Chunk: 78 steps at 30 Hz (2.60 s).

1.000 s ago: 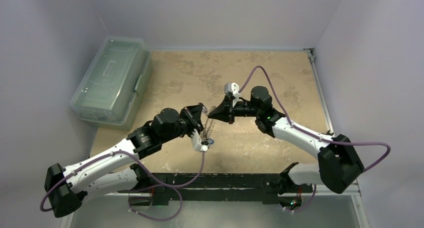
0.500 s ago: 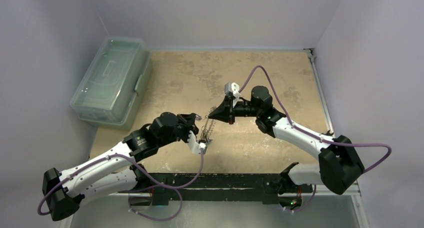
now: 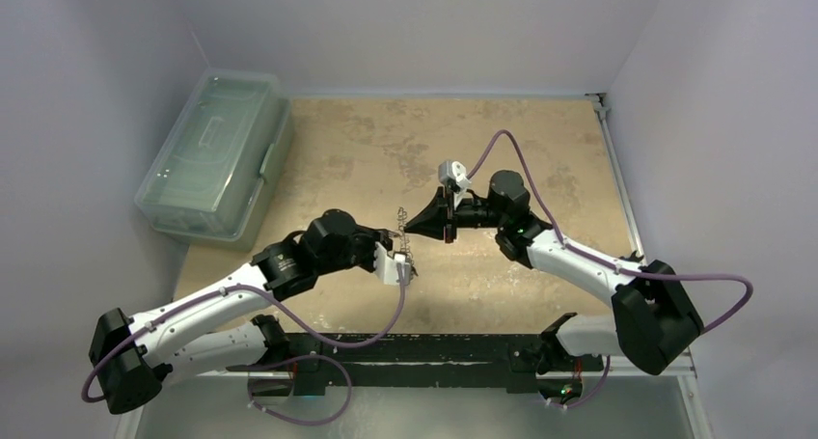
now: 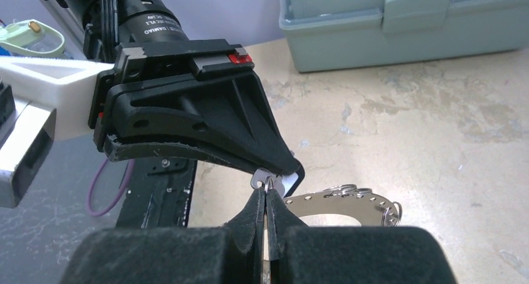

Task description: Remove the keys from the keyring

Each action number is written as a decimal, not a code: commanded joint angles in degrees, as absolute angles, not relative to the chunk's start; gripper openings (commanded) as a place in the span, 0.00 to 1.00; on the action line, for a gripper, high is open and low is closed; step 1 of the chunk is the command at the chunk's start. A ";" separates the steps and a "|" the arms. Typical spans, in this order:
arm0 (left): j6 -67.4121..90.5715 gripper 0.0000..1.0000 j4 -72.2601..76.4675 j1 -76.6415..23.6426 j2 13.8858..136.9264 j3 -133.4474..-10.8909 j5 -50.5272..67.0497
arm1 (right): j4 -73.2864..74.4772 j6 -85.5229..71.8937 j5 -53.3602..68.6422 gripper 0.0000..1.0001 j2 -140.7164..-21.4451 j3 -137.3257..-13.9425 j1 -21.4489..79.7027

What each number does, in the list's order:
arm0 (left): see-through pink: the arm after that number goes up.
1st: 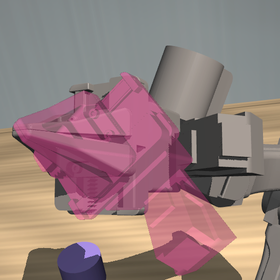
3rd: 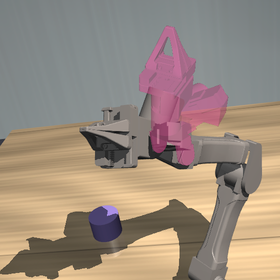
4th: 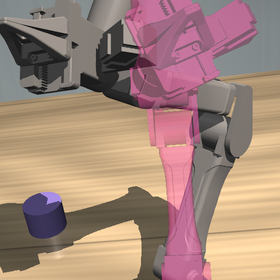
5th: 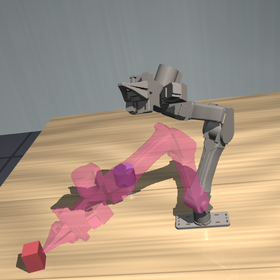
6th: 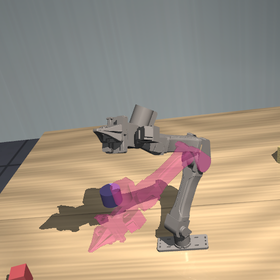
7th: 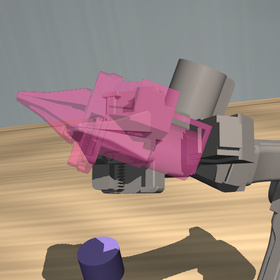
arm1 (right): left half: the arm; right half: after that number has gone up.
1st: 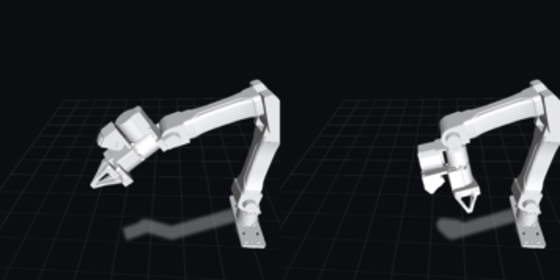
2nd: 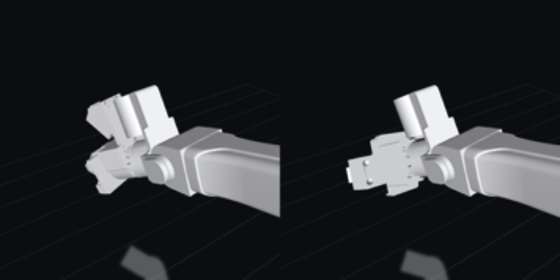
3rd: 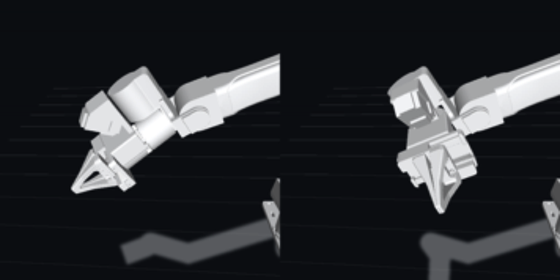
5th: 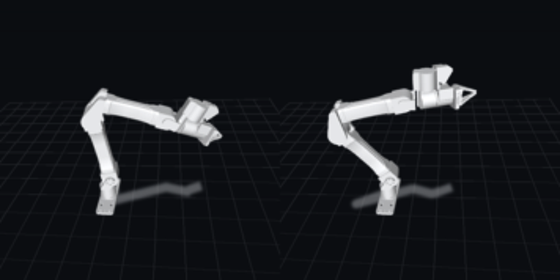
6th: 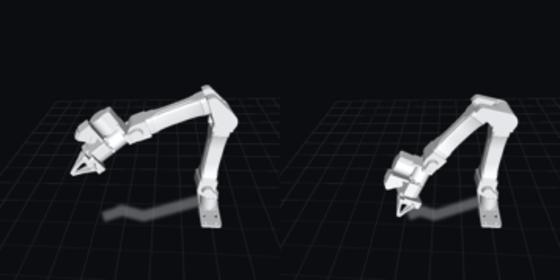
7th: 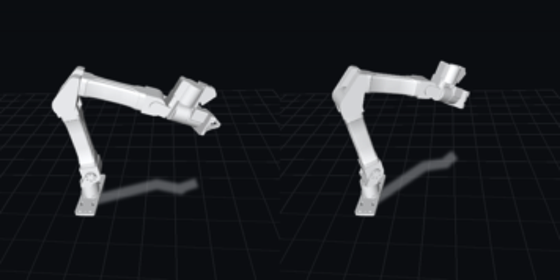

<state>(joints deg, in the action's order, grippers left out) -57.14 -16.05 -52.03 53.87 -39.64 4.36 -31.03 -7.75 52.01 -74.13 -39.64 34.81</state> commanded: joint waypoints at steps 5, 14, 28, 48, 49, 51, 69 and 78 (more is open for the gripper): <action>-39.77 0.00 -15.57 -51.33 54.31 -45.09 13.58 | -42.27 -10.45 53.81 0.00 -73.10 -38.44 34.21; -37.00 0.00 -13.86 -50.75 55.36 -45.82 18.54 | -45.66 -12.80 54.32 0.00 -73.57 -37.54 34.28; -42.28 0.00 -19.02 -49.57 52.99 -43.14 13.69 | -46.01 -13.69 54.49 0.00 -72.86 -37.45 31.91; -47.98 0.00 -24.04 -45.28 55.22 -56.52 13.66 | -39.91 -7.69 54.84 0.00 -73.72 -37.28 30.82; -49.45 0.00 -25.01 -45.39 55.58 -57.35 14.30 | -38.65 -6.62 54.84 0.00 -73.78 -37.65 30.81; -52.04 0.00 -26.59 -45.65 56.16 -58.52 14.87 | -37.31 -5.68 54.93 0.00 -73.91 -38.17 30.84; -65.15 0.00 -32.81 -47.41 58.31 -61.76 15.15 | -23.39 3.54 56.51 0.35 -72.65 -44.15 31.82; -66.22 0.00 -34.55 -47.77 59.01 -62.87 17.13 | -21.61 6.07 55.20 0.40 -72.50 -45.26 35.05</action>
<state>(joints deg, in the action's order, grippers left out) -64.62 -35.77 -47.07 59.02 -59.16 14.48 -23.44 2.72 56.38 -73.84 -42.44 32.67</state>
